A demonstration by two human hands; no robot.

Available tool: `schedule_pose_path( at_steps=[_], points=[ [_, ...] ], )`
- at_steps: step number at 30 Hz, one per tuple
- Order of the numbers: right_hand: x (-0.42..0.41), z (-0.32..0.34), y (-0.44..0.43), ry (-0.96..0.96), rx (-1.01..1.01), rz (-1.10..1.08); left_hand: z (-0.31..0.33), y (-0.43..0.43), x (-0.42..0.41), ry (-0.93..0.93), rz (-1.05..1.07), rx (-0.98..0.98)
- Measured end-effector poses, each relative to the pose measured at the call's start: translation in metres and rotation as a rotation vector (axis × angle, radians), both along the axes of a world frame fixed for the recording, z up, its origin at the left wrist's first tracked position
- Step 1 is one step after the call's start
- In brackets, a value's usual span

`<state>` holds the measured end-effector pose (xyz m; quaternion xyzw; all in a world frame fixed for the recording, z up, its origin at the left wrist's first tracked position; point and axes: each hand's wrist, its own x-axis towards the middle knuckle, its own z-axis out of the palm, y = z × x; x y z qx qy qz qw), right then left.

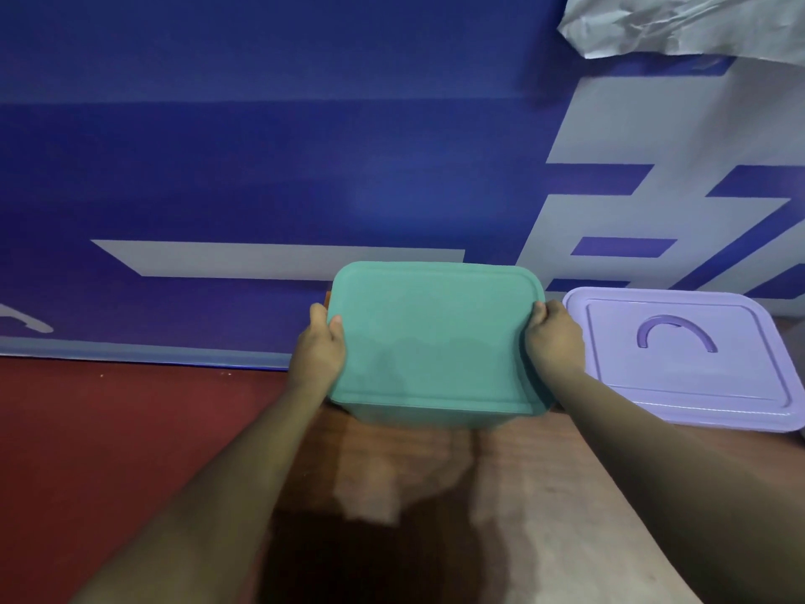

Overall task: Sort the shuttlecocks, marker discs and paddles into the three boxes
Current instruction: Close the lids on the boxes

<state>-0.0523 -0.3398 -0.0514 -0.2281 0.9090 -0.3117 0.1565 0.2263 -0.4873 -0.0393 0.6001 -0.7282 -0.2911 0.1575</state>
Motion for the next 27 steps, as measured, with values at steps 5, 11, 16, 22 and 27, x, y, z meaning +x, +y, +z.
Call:
schedule_pose_path(
  at_steps=[5,11,16,22,27],
  points=[
    [-0.009,0.004,0.000,0.092,-0.045,0.015,0.000,-0.011,0.004,0.045,-0.018,-0.154],
    [-0.014,0.005,-0.012,-0.018,-0.027,0.030,0.007,-0.023,-0.010,0.068,0.006,-0.001],
    [-0.016,0.005,-0.025,-0.026,0.034,0.065,0.004,-0.026,-0.014,0.043,0.014,0.072],
    [-0.018,0.006,-0.017,0.016,0.078,0.134,0.005,-0.022,0.003,-0.030,-0.016,0.020],
    [-0.012,0.011,-0.005,0.009,0.070,0.148,0.003,-0.001,-0.002,0.030,0.001,0.004]
  ],
)
